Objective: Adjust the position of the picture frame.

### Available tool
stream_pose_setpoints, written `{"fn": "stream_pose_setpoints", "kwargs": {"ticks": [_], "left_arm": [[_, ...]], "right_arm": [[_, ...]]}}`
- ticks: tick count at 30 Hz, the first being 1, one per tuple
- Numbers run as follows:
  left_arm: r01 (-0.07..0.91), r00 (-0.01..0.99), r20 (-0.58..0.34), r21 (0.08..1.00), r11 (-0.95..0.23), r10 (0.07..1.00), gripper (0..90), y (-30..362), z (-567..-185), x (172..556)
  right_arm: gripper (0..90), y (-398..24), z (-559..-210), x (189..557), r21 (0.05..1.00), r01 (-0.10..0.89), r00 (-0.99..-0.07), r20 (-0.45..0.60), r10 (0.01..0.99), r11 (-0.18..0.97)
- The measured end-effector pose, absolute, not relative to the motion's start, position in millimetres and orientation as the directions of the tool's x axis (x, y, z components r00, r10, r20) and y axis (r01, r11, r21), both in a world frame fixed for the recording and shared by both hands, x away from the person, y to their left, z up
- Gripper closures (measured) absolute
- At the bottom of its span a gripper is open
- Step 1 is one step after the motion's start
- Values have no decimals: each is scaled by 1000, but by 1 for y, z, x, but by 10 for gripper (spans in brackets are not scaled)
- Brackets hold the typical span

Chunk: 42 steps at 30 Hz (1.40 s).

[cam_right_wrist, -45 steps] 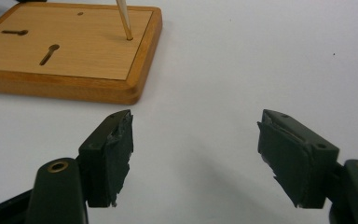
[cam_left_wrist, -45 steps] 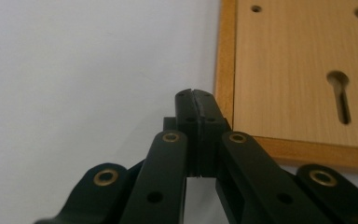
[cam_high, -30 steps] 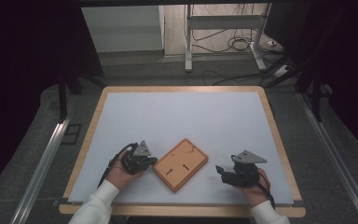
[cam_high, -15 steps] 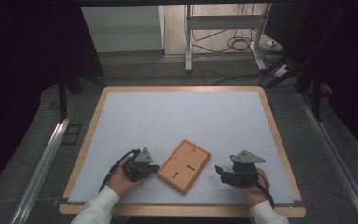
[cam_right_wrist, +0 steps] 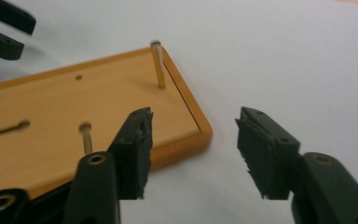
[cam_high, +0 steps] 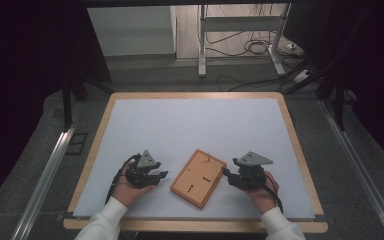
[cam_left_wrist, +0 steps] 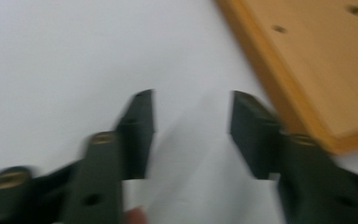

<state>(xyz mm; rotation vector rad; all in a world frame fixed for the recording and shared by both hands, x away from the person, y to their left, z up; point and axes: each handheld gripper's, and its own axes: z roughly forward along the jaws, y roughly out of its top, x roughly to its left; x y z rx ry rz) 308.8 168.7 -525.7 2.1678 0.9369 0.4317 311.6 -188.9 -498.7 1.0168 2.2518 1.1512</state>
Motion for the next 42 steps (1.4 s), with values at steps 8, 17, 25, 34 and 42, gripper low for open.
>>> {"fn": "stream_pose_setpoints", "kwargs": {"ticks": [8,17,25,34,42], "left_arm": [[514,637,19,735,-443,770,309,180,-528,314],[515,635,29,728,-452,772,300,185,-530,312],[523,626,31,724,-450,779,301,189,-531,309],[534,614,24,723,-438,789,302,193,-532,308],[536,607,23,726,-430,795,302,198,-531,307]], "right_arm": [[561,-153,-513,341,792,436,-687,-14,727,427],[834,-133,-521,359,804,425,-707,8,707,415],[848,-127,-518,360,807,390,-720,-32,693,443],[848,-101,-510,362,813,322,-770,-73,633,485],[848,-67,-518,367,809,298,-822,-52,568,506]]}}
